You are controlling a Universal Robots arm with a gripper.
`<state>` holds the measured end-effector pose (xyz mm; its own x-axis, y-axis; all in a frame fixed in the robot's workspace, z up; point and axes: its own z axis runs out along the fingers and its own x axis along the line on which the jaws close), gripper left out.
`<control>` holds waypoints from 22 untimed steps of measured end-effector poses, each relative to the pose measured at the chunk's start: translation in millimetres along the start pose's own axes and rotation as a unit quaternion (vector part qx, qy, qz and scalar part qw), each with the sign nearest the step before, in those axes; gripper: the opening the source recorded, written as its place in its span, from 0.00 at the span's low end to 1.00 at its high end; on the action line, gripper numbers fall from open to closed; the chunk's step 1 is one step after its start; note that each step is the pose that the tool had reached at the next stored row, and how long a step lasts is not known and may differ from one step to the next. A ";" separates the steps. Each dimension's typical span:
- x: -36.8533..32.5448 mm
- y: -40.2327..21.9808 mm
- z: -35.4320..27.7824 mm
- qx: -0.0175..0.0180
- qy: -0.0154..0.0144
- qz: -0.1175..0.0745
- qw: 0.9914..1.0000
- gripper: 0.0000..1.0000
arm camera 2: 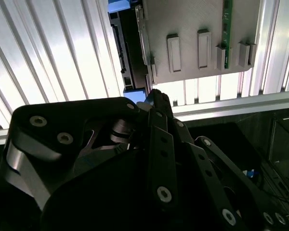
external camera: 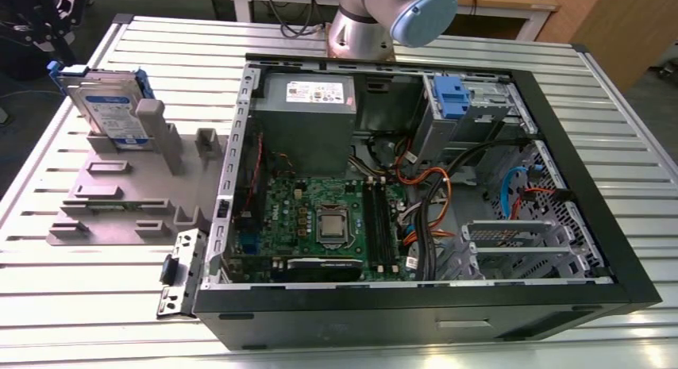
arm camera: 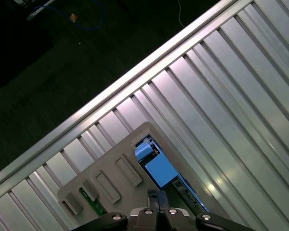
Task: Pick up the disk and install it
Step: 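Pick up the disk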
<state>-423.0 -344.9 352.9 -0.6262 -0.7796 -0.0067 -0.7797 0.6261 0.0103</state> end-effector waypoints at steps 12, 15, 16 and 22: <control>0.0 0.0 0.0 0.000 0.000 -0.004 1.000 0.11; 0.0 0.0 0.0 0.000 0.000 -0.005 1.000 0.11; 0.0 0.0 0.1 0.000 0.000 -0.006 1.000 0.11; 0.0 0.0 0.1 0.000 0.000 -0.009 1.000 0.11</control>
<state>-423.0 -344.9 352.8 -0.6119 -0.7909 -0.0069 -0.7909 0.6119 0.0100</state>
